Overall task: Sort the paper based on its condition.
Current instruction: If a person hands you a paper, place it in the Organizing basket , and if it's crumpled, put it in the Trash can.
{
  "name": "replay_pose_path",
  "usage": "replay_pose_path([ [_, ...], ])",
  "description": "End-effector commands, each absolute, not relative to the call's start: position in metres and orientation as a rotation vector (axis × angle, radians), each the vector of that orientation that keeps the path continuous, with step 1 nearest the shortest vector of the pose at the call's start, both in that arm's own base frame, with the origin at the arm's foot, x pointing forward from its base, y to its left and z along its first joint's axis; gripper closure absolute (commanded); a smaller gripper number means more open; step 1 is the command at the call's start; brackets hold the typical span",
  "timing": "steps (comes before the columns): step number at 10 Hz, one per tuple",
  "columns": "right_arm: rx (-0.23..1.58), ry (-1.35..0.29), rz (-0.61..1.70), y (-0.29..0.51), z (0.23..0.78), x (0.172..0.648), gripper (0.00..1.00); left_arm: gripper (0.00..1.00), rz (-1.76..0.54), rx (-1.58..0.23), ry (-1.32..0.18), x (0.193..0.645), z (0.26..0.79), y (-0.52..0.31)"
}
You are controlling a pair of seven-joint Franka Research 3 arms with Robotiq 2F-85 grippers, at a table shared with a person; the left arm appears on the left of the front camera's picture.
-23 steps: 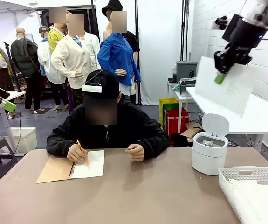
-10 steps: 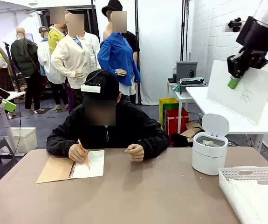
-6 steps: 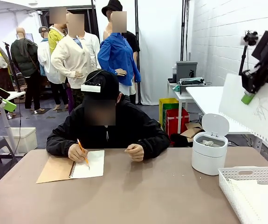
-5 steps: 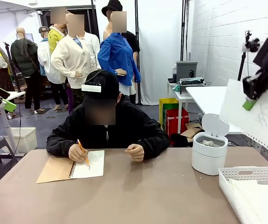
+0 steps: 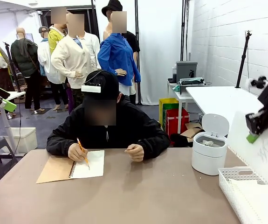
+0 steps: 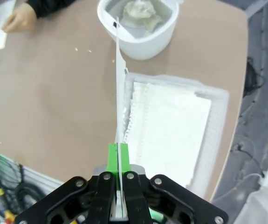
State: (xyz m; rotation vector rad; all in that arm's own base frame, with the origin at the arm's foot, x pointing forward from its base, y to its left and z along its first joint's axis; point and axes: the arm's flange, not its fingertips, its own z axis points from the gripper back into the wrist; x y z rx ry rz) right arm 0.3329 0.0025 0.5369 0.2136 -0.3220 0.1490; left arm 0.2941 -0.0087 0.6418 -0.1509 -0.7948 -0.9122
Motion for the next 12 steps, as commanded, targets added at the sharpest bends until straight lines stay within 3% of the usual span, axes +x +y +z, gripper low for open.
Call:
replay_pose_path([
  [1, 0.251, -0.338, 0.104, 0.0, 0.508, 0.315, 1.0, 0.0, -0.906, -0.146, -0.803, 0.295, 0.642, -0.008],
  [5, 0.25, -0.337, 0.031, 0.002, 0.477, 0.308, 1.0, 0.0, -0.906, -0.146, -0.803, 0.295, 0.642, -0.008],
  [6, 0.242, -0.314, 0.076, -0.005, 0.513, 0.326, 1.0, 0.0, -0.906, -0.146, -0.803, 0.295, 0.642, -0.008],
  [12, 0.242, -0.314, 0.076, -0.005, 0.513, 0.326, 1.0, 0.0, -0.906, -0.146, -0.803, 0.295, 0.642, -0.008],
])
